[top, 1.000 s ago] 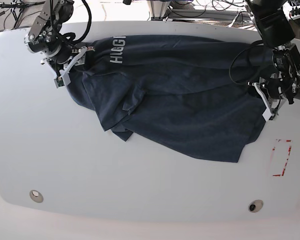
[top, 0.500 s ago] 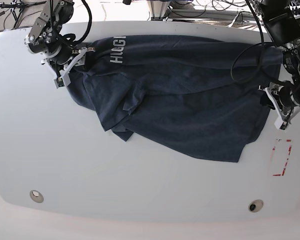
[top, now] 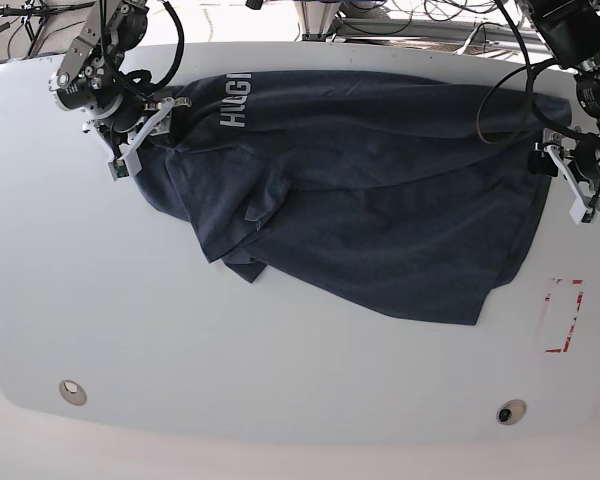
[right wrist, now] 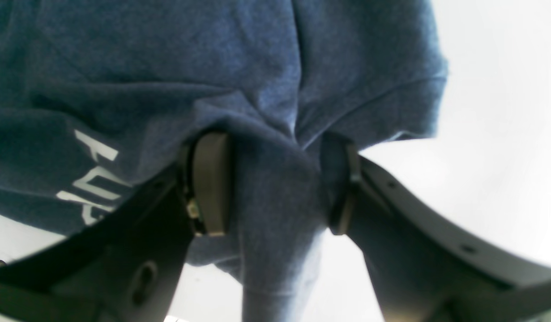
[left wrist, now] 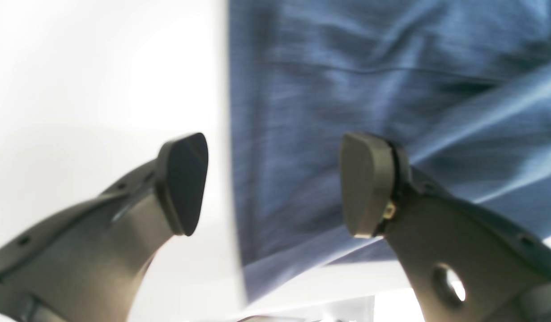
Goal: Fold the T-shirt properly
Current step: 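Lower the left gripper onto the shirt edge and close it, then hold the shirt edge with both grippers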
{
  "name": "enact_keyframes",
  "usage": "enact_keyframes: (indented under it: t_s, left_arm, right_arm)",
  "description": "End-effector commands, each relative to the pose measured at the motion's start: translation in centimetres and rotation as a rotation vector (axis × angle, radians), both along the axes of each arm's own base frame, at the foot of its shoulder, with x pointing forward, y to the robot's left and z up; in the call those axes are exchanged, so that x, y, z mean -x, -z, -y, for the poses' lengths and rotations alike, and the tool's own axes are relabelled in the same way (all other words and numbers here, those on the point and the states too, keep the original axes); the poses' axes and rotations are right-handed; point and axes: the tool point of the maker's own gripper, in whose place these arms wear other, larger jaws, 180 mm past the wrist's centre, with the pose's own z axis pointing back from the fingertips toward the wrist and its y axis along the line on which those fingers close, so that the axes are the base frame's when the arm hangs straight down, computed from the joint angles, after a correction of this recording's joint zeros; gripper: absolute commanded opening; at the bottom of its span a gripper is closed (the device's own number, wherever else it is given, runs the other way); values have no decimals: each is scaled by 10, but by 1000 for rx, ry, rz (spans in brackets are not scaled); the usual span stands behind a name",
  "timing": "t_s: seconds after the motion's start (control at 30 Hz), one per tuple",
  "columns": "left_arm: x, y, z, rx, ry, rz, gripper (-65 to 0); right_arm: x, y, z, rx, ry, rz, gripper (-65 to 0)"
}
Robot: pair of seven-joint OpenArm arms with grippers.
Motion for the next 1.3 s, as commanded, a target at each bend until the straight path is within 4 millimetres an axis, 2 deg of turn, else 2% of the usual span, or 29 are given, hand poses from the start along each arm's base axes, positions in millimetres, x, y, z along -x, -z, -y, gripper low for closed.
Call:
enact_keyframes:
  t_s: [0.0, 0.17, 0.27, 0.37, 0.63, 1.1, 1.27]
  left_arm:
    - [-3, -5, -8, -16, -8, 9, -218]
    - [1, 7, -3, -16, -23, -26, -218]
    - [5, 12, -7, -50, -32, -56, -218]
    - [9, 14, -12, -77, -38, -76, -218]
    - [10, 16, -8, -59, -32, -74, -218]
    - [11, 31, 22, -38, 57, -117, -218]
    - [10, 33, 28, -37, 80, -126, -268]
  right_arm:
    - [-8, -9, 2, 2, 1, 44, -352]
    - [-8, -9, 2, 1, 2, 41, -352]
    - [-8, -9, 2, 1, 2, 41, -352]
    - [-9, -9, 2, 1, 2, 44, -352]
    - [-15, -12, 2, 1, 2, 60, -352]
    - [-16, -13, 2, 1, 2, 61, -352]
    - [-16, -13, 2, 1, 2, 61, -352]
